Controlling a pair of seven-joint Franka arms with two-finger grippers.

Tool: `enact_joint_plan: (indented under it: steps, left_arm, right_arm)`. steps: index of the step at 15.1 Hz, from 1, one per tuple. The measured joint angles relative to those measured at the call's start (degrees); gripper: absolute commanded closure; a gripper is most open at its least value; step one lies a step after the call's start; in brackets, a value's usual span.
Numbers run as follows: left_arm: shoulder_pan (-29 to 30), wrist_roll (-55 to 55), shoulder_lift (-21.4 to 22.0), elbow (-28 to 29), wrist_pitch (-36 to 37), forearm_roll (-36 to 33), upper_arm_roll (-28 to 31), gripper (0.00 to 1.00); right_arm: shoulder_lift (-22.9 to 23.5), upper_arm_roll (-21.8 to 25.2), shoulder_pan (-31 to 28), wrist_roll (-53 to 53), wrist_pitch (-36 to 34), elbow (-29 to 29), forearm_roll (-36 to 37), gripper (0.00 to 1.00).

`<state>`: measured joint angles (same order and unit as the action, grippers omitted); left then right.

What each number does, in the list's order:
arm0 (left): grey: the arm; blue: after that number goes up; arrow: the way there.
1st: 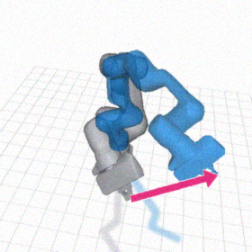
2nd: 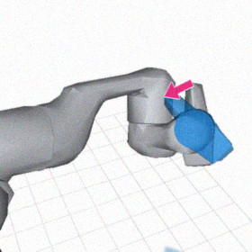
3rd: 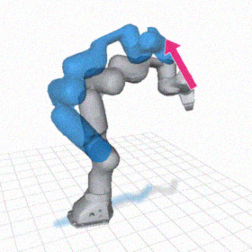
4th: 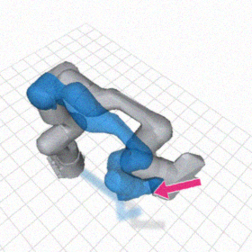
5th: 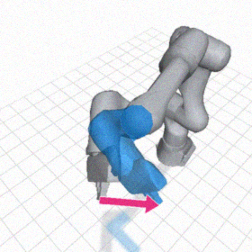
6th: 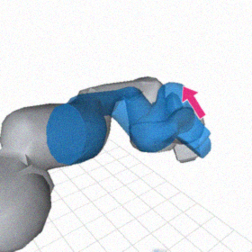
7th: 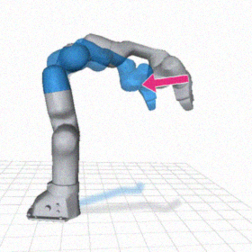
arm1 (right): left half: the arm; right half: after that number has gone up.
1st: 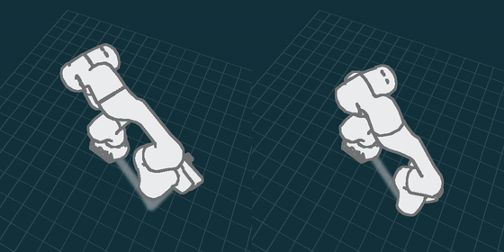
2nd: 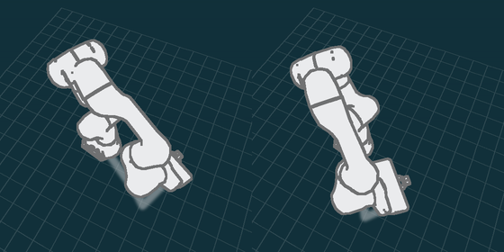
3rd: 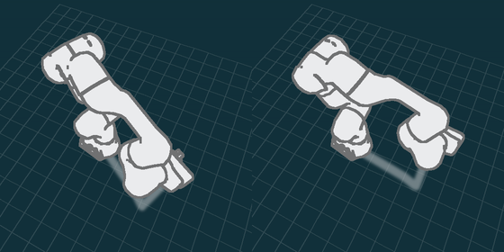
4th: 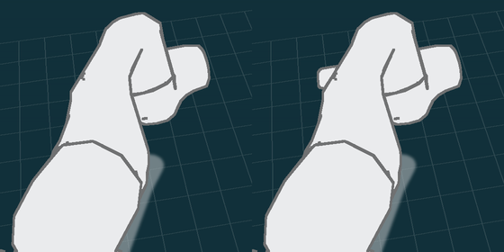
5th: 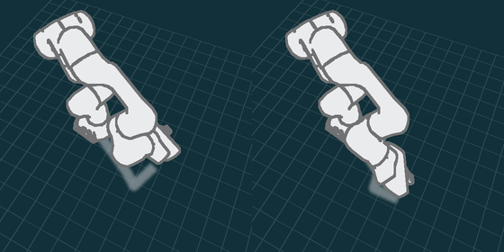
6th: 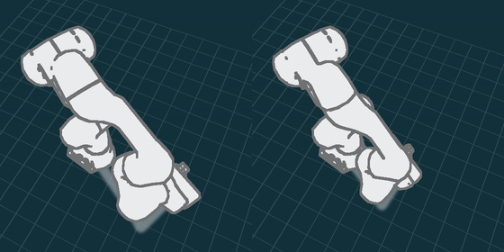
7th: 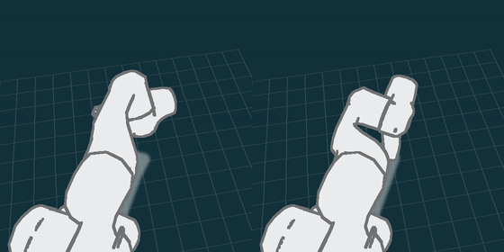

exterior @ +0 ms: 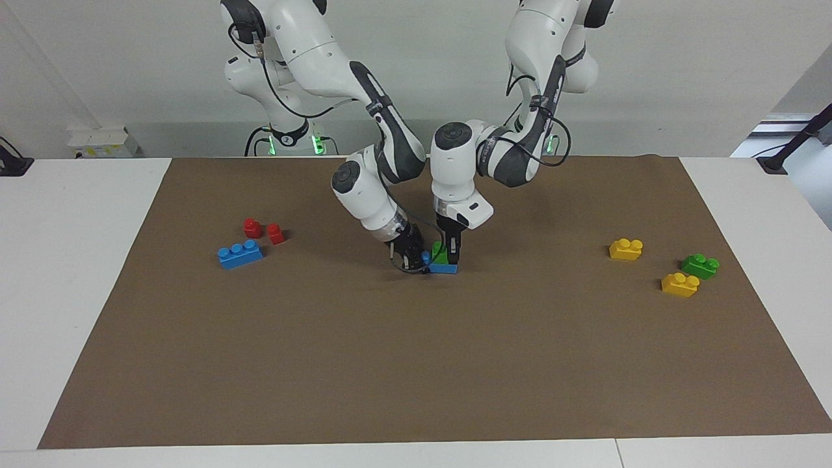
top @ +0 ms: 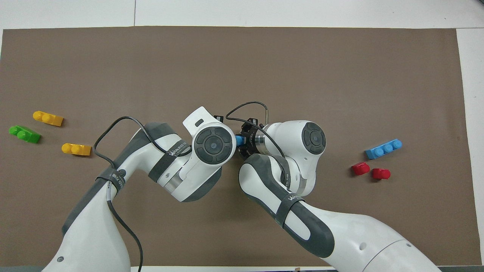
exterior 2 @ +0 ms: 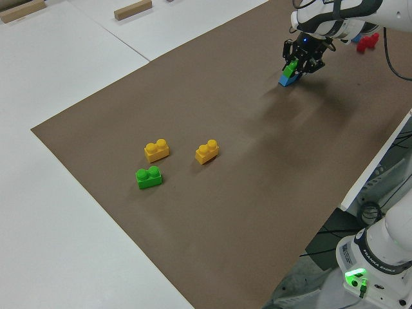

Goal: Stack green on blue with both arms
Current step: 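Release the joined bricks on the table and retract both grippers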

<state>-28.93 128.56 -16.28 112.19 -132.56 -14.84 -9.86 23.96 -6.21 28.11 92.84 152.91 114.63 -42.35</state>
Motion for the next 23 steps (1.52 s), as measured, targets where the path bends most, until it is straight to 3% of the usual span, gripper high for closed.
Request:
enact_joint_plan:
  steps: [1, 2, 3, 5, 6, 7, 11, 14, 16, 23]
  left_arm:
    - [0.00, -0.01, 0.00, 0.00, 0.00, 0.00, 0.00, 1.00]
    - [0.00, -0.35, 0.00, 0.00, -0.01, -0.20, -0.01, 0.52]
    - [0.00, -1.01, 0.00, 0.00, 0.00, -0.48, -0.05, 0.01]
    - [0.04, -2.75, -0.06, 0.59, 0.68, -1.68, 0.33, 0.00]
    - [0.18, -3.81, -0.06, 0.75, 0.70, -1.92, 0.71, 0.00]
    - [0.65, -5.31, 0.04, 0.66, 0.74, -2.00, 1.02, 0.00]
    - [6.20, -15.27, 3.91, -0.67, 4.33, -2.05, 1.27, 0.00]
    - [11.21, -24.82, 7.31, -2.74, 9.45, -1.98, 1.33, 0.00]
    - [14.19, -33.16, 8.71, -4.32, 12.20, -1.47, 1.34, 0.00]
    - [25.20, -71.74, 9.64, -12.63, 22.34, 4.16, 1.46, 0.00]
  right_arm:
    - [0.00, 0.00, 0.00, 0.00, 0.00, 0.00, 0.00, 1.00]
    - [0.00, 0.00, 0.00, 0.00, 0.01, 0.00, 0.00, 0.83]
    - [0.00, 0.00, 0.00, 0.00, 0.01, 0.01, 0.00, 0.53]
    - [-0.01, 0.09, -0.03, 0.01, 0.09, 0.07, -0.05, 0.14]
    - [0.01, 0.21, -0.11, 0.01, 0.18, 0.11, -0.05, 0.03]
    - [0.04, 0.34, -0.20, 0.01, 0.18, 0.19, -0.05, 0.00]
    - [0.20, 0.81, -2.45, -0.03, -1.41, 0.62, -0.05, 0.00]
    - [-0.42, 0.98, -8.03, -3.38, -8.22, -0.41, 0.01, 0.00]
    - [-2.31, 1.14, -12.56, -11.06, -14.69, -1.13, 1.79, 0.00]
    - [-12.57, 1.50, -26.40, -43.16, -36.20, -3.41, 20.15, 0.00]
